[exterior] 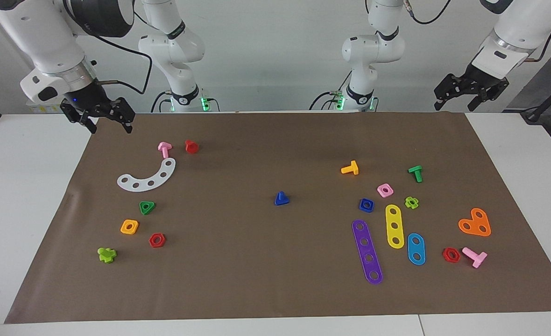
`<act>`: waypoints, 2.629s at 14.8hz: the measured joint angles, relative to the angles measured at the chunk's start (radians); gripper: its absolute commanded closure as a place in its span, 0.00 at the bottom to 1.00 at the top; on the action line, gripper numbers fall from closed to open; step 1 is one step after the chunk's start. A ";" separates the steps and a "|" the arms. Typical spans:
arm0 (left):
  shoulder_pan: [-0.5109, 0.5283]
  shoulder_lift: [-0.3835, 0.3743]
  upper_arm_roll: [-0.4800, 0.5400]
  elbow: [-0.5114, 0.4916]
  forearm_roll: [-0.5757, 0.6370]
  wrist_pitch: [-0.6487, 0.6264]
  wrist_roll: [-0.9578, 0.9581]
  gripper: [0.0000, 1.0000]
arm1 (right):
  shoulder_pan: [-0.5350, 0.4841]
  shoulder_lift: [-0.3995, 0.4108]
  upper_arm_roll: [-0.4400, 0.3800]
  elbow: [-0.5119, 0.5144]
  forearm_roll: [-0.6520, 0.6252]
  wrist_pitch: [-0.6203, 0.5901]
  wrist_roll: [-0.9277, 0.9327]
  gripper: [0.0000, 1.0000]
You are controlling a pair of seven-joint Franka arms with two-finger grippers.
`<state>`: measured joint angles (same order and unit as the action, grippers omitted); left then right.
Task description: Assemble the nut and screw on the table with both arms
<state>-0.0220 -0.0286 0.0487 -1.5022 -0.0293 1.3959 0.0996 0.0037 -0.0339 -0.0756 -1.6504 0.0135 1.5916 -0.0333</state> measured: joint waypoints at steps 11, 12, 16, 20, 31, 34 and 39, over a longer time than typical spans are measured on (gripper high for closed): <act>0.001 -0.003 -0.002 0.000 0.000 -0.023 0.000 0.00 | 0.001 -0.001 0.003 0.001 0.005 -0.004 0.000 0.00; 0.001 -0.003 -0.006 -0.001 0.000 -0.012 0.000 0.00 | 0.001 -0.002 0.003 0.002 0.015 -0.008 0.004 0.00; -0.024 -0.005 -0.028 -0.062 -0.001 0.117 0.000 0.00 | 0.001 -0.005 0.003 0.003 0.040 -0.010 0.038 0.00; -0.046 0.005 -0.034 -0.177 -0.001 0.307 0.000 0.00 | 0.001 -0.006 0.003 0.003 0.040 -0.010 0.041 0.00; -0.179 0.187 -0.038 -0.437 -0.001 0.827 0.002 0.00 | -0.010 -0.006 0.000 -0.004 0.040 -0.017 0.041 0.00; -0.216 0.210 -0.040 -0.527 -0.001 0.984 0.022 0.00 | -0.010 -0.006 0.001 -0.005 0.040 -0.017 0.041 0.00; -0.251 0.268 -0.041 -0.597 -0.001 1.106 0.025 0.00 | -0.010 -0.007 0.001 -0.006 0.040 -0.017 0.042 0.00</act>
<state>-0.2734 0.2397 0.0080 -2.0989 -0.0305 2.5016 0.1243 -0.0061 -0.0405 -0.0750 -1.6568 0.0539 1.5745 0.0083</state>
